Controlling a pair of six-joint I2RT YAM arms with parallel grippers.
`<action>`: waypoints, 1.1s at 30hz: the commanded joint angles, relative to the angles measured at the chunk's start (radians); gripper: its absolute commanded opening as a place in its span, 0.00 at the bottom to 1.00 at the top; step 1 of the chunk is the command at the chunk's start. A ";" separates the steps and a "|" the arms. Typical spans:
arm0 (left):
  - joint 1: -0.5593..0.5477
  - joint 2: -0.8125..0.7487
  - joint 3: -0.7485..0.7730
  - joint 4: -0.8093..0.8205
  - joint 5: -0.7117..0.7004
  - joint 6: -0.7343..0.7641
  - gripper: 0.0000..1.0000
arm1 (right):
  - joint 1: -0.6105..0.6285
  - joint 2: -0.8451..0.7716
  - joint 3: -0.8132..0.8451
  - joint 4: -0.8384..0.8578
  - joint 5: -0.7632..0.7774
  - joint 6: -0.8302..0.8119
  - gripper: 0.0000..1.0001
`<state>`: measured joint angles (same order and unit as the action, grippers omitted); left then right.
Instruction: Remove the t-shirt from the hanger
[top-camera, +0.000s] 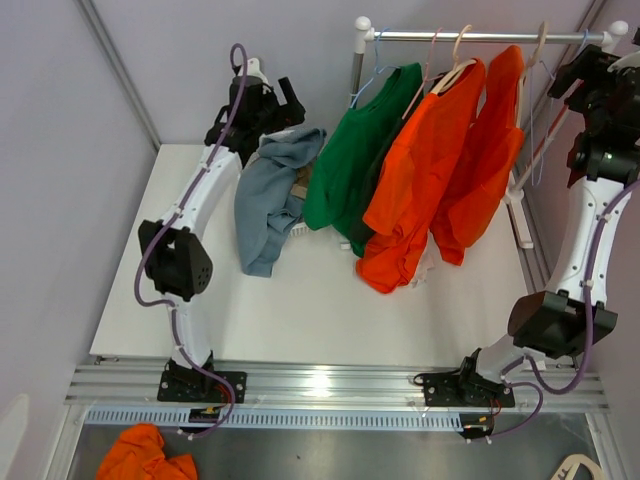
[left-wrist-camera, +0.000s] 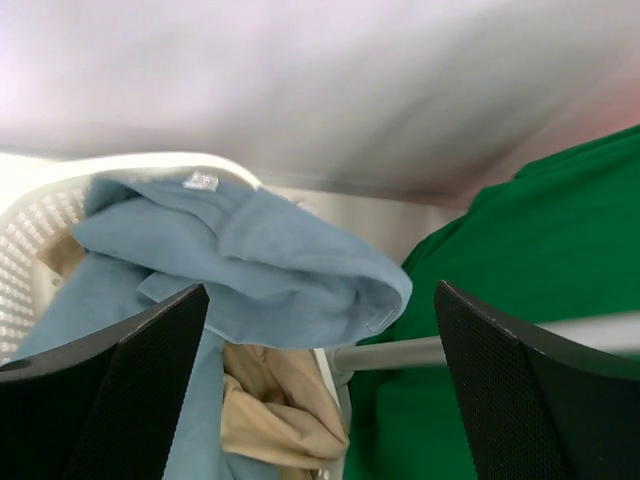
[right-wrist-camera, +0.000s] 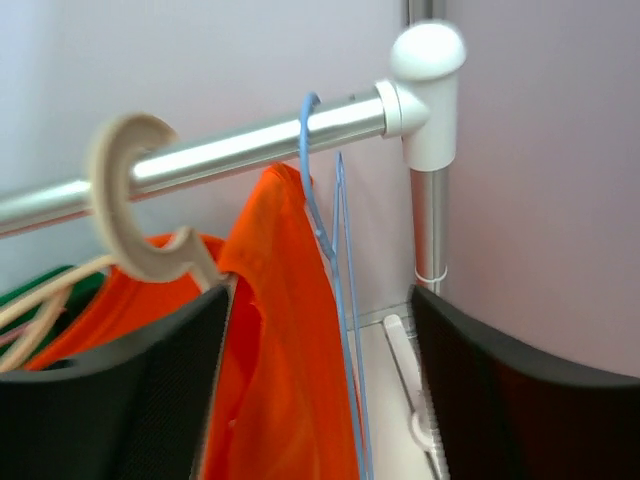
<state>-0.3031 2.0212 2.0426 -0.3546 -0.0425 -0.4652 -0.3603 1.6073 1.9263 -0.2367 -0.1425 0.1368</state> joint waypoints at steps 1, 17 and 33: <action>0.002 -0.140 0.011 -0.018 -0.014 0.022 1.00 | -0.006 -0.090 0.057 -0.070 0.029 -0.006 0.84; 0.002 -0.458 -0.157 -0.181 -0.016 0.054 0.99 | 0.234 -0.126 0.121 -0.323 -0.151 0.129 0.92; 0.007 -0.512 -0.438 -0.066 0.035 -0.010 1.00 | 0.357 0.049 0.266 -0.366 0.078 0.069 0.84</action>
<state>-0.3008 1.5612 1.6466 -0.5198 -0.0357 -0.4461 -0.0048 1.6405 2.1139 -0.5972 -0.1444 0.2394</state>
